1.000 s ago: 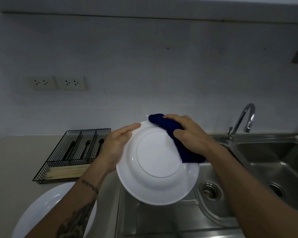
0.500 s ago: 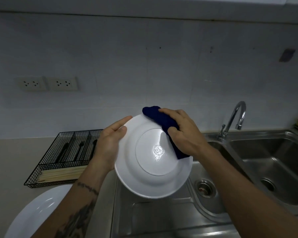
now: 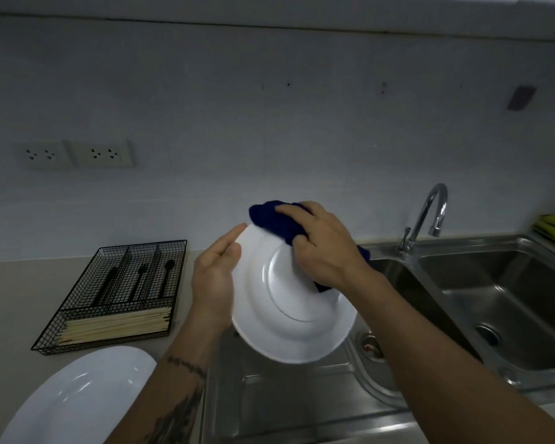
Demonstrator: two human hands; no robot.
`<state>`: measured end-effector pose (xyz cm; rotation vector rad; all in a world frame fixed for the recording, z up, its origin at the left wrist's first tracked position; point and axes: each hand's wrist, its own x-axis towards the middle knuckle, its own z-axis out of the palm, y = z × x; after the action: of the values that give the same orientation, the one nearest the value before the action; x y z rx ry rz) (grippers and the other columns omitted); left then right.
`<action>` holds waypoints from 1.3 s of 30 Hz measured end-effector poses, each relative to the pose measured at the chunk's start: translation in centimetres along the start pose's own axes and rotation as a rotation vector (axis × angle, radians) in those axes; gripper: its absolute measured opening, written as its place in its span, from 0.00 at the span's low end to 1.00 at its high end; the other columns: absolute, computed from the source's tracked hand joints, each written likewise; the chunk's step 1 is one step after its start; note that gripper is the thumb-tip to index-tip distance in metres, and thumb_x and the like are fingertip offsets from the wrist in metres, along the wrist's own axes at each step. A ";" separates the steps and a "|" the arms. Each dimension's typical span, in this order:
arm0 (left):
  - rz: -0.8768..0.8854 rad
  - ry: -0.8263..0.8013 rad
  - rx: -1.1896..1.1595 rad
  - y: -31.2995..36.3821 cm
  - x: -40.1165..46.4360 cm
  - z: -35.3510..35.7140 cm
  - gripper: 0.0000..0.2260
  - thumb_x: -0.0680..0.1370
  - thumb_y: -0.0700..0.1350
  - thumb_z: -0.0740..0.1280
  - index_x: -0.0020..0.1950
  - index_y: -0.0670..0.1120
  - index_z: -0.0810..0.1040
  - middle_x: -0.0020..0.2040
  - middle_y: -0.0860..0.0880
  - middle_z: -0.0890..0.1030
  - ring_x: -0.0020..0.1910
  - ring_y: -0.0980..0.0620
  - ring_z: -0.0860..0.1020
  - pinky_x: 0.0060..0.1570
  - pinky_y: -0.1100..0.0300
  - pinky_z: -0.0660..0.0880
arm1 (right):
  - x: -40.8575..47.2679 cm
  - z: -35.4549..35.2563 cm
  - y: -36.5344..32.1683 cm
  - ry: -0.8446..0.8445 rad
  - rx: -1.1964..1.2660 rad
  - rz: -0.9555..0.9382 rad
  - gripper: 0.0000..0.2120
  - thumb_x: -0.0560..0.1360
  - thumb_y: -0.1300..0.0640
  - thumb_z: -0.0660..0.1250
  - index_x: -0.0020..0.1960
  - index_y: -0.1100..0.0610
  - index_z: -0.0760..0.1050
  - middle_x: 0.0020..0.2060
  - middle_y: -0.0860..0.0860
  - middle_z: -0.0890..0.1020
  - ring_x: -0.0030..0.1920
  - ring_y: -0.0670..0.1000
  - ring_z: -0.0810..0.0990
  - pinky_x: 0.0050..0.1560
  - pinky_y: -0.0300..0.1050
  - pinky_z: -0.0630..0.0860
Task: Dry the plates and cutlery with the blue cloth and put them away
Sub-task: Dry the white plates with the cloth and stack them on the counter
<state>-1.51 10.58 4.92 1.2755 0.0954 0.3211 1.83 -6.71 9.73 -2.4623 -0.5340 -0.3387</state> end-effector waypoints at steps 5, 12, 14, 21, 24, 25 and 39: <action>0.076 0.233 -0.248 0.8 0.8 -1.9 0.14 0.81 0.36 0.62 0.61 0.50 0.81 0.55 0.53 0.85 0.53 0.51 0.83 0.46 0.59 0.81 | -2.4 1.5 2.7 0.015 0.661 0.383 0.28 0.80 0.61 0.58 0.74 0.36 0.63 0.72 0.47 0.67 0.64 0.52 0.74 0.68 0.52 0.72; -0.067 -0.048 -0.118 0.7 1.8 -4.8 0.19 0.80 0.34 0.60 0.69 0.48 0.75 0.58 0.48 0.82 0.50 0.51 0.83 0.45 0.56 0.81 | -3.2 0.9 3.5 0.159 0.970 0.510 0.28 0.73 0.71 0.60 0.60 0.41 0.79 0.58 0.51 0.81 0.52 0.59 0.82 0.49 0.54 0.81; -0.119 -0.079 -0.028 1.8 2.8 -5.1 0.16 0.81 0.35 0.60 0.66 0.48 0.77 0.53 0.46 0.83 0.43 0.51 0.83 0.43 0.55 0.80 | -2.4 -0.3 3.7 0.125 0.895 0.442 0.28 0.71 0.72 0.60 0.57 0.42 0.80 0.57 0.53 0.82 0.49 0.60 0.82 0.46 0.54 0.80; -0.125 -0.064 0.067 1.7 4.5 -3.6 0.13 0.81 0.36 0.62 0.58 0.47 0.83 0.56 0.41 0.84 0.47 0.44 0.82 0.52 0.48 0.80 | 0.3 -1.6 2.1 -0.023 0.498 0.227 0.28 0.74 0.68 0.61 0.65 0.41 0.76 0.61 0.47 0.77 0.55 0.52 0.78 0.52 0.42 0.76; -0.086 -0.010 0.054 0.8 3.8 -2.6 0.13 0.80 0.36 0.62 0.55 0.49 0.84 0.52 0.46 0.86 0.48 0.46 0.83 0.50 0.50 0.80 | 0.9 0.3 1.1 0.034 0.217 0.145 0.28 0.76 0.66 0.59 0.72 0.47 0.71 0.68 0.50 0.71 0.64 0.51 0.71 0.63 0.40 0.66; -0.070 0.017 0.036 0.5 3.6 -2.5 0.13 0.80 0.36 0.63 0.55 0.49 0.84 0.52 0.46 0.86 0.49 0.46 0.83 0.50 0.51 0.80 | 0.6 1.2 1.0 0.074 0.179 0.130 0.28 0.76 0.66 0.59 0.74 0.48 0.69 0.69 0.51 0.70 0.65 0.52 0.70 0.67 0.43 0.66; -0.111 0.195 -0.103 -0.4 3.6 -2.5 0.13 0.80 0.36 0.63 0.55 0.48 0.84 0.51 0.43 0.86 0.49 0.41 0.83 0.47 0.47 0.81 | -5.4 7.5 -0.6 -0.034 -0.020 -0.181 0.30 0.73 0.58 0.56 0.75 0.45 0.67 0.79 0.48 0.62 0.77 0.59 0.59 0.78 0.58 0.54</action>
<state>1.33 13.83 4.21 1.1298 0.3113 0.3498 -2.38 -3.38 2.14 -2.4479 -0.7746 -0.3769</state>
